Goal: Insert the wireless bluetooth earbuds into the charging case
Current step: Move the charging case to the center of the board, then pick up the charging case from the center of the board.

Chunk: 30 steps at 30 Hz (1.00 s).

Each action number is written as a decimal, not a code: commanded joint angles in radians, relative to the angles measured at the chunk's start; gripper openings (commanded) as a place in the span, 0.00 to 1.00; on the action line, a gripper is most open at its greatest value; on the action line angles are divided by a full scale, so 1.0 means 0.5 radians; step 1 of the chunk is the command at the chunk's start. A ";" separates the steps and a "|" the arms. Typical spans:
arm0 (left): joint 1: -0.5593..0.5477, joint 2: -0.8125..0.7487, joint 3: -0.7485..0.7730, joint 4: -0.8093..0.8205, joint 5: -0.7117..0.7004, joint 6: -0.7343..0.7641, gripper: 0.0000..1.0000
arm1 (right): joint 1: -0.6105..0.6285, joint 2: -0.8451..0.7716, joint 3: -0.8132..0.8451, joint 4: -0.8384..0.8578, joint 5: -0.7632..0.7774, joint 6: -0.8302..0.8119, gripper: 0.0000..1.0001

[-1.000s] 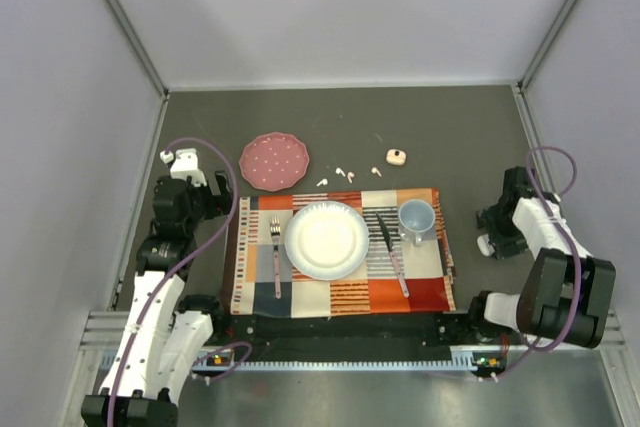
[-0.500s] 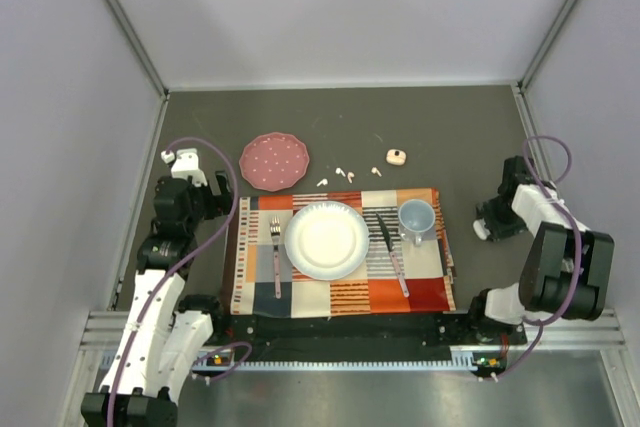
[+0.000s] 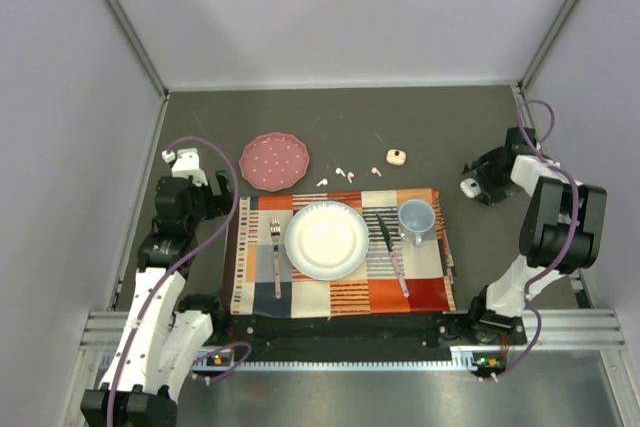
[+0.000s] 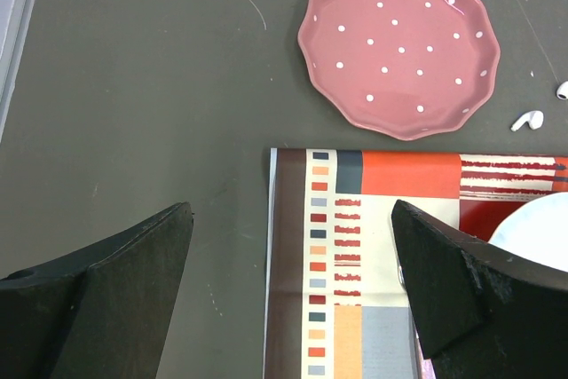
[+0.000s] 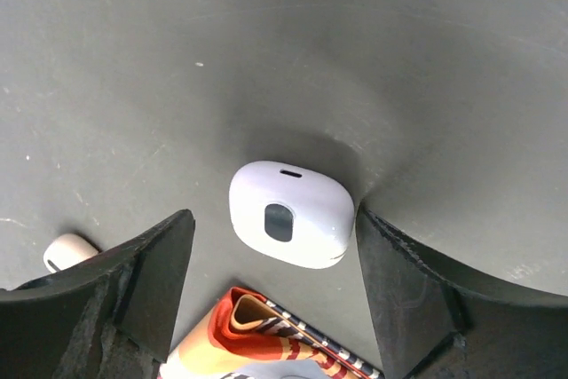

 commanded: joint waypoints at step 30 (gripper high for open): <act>0.005 -0.008 0.003 0.078 0.003 -0.009 0.99 | 0.232 -0.130 0.102 0.130 0.271 -1.383 0.88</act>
